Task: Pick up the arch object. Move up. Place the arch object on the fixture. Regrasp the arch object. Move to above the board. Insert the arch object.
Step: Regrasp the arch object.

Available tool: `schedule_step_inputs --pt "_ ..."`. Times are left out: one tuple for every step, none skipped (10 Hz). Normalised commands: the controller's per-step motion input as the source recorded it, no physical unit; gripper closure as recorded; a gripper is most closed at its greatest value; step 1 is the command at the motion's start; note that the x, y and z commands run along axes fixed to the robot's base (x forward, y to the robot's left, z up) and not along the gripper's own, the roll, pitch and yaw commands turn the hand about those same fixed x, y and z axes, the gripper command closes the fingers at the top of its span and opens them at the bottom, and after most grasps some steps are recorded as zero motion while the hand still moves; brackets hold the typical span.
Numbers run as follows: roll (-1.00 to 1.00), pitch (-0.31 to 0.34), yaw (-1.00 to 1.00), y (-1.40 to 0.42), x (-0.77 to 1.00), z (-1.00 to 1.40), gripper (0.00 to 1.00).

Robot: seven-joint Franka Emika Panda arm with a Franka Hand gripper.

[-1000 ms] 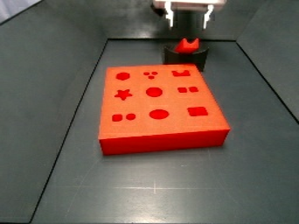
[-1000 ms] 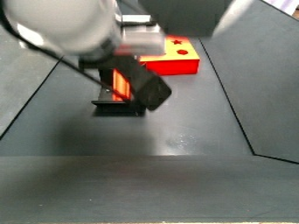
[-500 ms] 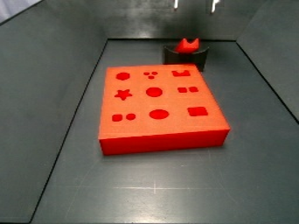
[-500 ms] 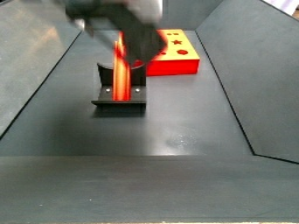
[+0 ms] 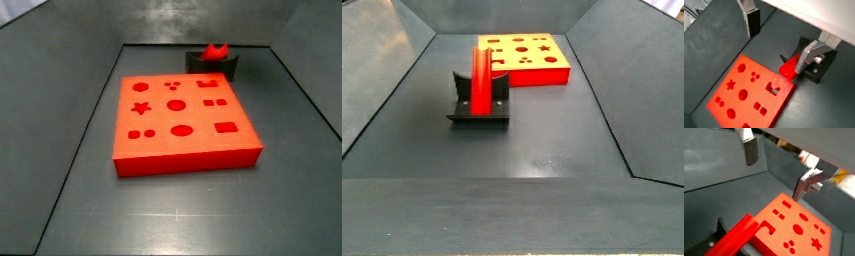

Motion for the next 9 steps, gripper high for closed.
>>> schedule_step_inputs --pt "1.00 -0.015 0.04 -0.31 -0.02 0.08 0.00" --pt "1.00 -0.018 0.04 -0.10 -0.02 0.05 0.00" --pt "1.00 -0.023 0.04 -0.02 -0.02 0.02 0.00" --pt "1.00 -0.026 0.04 -0.04 -0.01 0.01 0.00" --pt "1.00 -0.028 0.04 -0.04 -0.01 0.02 0.00" --pt "1.00 -0.030 0.04 -0.02 -0.01 0.01 0.00" --pt "1.00 -0.028 0.04 -0.02 -0.01 0.01 0.00" --pt "1.00 -0.024 0.05 -0.02 -0.01 0.01 0.00" --pt "1.00 -0.020 0.05 -0.02 0.00 0.01 0.00"
